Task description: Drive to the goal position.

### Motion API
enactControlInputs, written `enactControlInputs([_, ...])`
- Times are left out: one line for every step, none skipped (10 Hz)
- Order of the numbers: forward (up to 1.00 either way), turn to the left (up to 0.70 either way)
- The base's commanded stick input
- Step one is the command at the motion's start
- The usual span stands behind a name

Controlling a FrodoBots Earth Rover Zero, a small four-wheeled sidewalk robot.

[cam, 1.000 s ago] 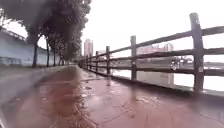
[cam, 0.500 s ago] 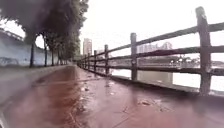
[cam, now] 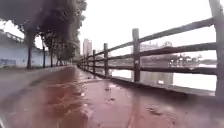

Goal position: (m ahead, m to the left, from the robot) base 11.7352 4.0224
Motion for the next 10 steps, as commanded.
enactControlInputs([1.0, 0.4])
enactControlInputs([0.97, 0.42])
enactControlInputs([0.25, 0.85])
enactControlInputs([0.0, 1.0])
enactControlInputs([0.0, 1.0])
enactControlInputs([0.0, 1.0])
enactControlInputs([0.0, 1.0])
enactControlInputs([0.0, 1.0])
enactControlInputs([0.0, 1.0])
enactControlInputs([0.0, 1.0])
